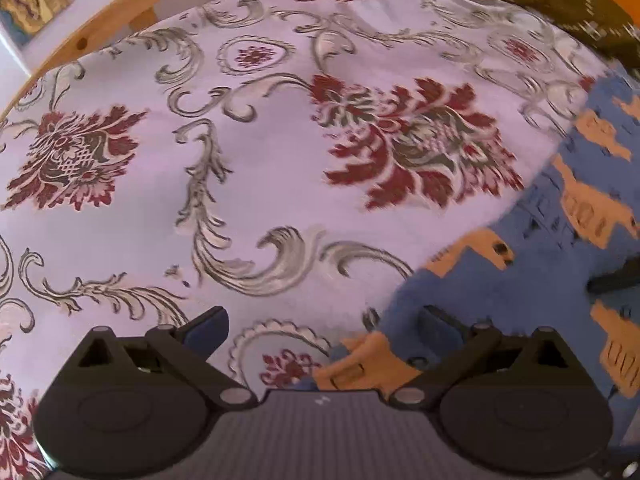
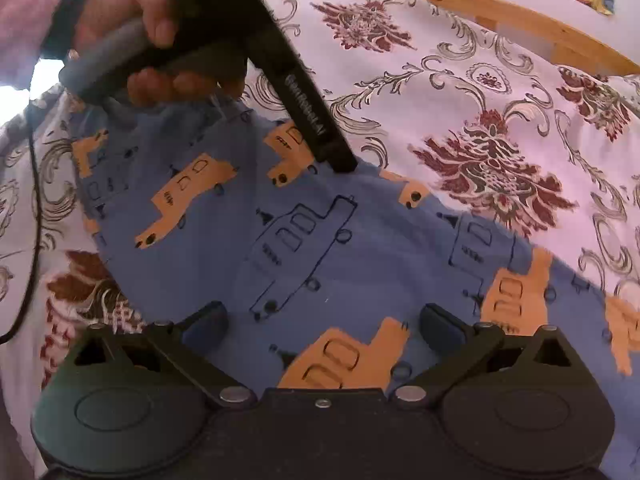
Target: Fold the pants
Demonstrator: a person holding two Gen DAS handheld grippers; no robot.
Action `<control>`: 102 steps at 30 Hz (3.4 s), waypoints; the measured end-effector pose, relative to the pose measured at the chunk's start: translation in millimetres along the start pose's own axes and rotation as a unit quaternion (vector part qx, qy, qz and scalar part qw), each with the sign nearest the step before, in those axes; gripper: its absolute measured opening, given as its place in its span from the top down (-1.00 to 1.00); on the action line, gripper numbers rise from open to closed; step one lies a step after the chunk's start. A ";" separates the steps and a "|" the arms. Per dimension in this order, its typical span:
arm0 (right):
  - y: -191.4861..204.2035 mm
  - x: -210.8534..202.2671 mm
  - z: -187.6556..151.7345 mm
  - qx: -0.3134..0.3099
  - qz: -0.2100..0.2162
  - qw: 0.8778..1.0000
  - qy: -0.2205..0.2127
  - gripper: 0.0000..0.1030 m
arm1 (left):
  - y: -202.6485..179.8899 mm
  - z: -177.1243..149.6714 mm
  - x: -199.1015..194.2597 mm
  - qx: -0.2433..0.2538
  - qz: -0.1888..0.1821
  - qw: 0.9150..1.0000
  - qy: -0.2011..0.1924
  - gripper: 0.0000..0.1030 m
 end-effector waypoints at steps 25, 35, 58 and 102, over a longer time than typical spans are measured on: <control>-99.0 33.0 59.6 -0.012 0.112 0.994 -0.006 0.64 | 9.8 -0.1 -37.1 0.021 -0.035 0.998 -0.042 -0.99; -40.4 -19.8 41.5 -0.164 0.030 0.983 -0.072 1.00 | 24.3 16.5 -47.7 -0.074 -0.114 0.991 -0.020 -0.99; -42.6 -23.0 44.4 -0.164 -0.014 0.982 -0.093 1.00 | 11.8 31.0 -47.8 -0.118 -0.159 0.980 0.017 -0.99; 13.3 -47.1 7.5 -0.244 0.031 0.964 -0.100 0.62 | 4.2 20.1 18.7 -0.153 0.011 0.944 0.293 0.82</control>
Point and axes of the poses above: each gripper's, at about its wrist camera, not at the fingertips, and x roughly the way its jaws point, y to its left, z to its top, the point moved 6 cm from there along x, roughly the way its jaws point, and after that the axes turned 6 degrees about -x, right-handed, at the moved point
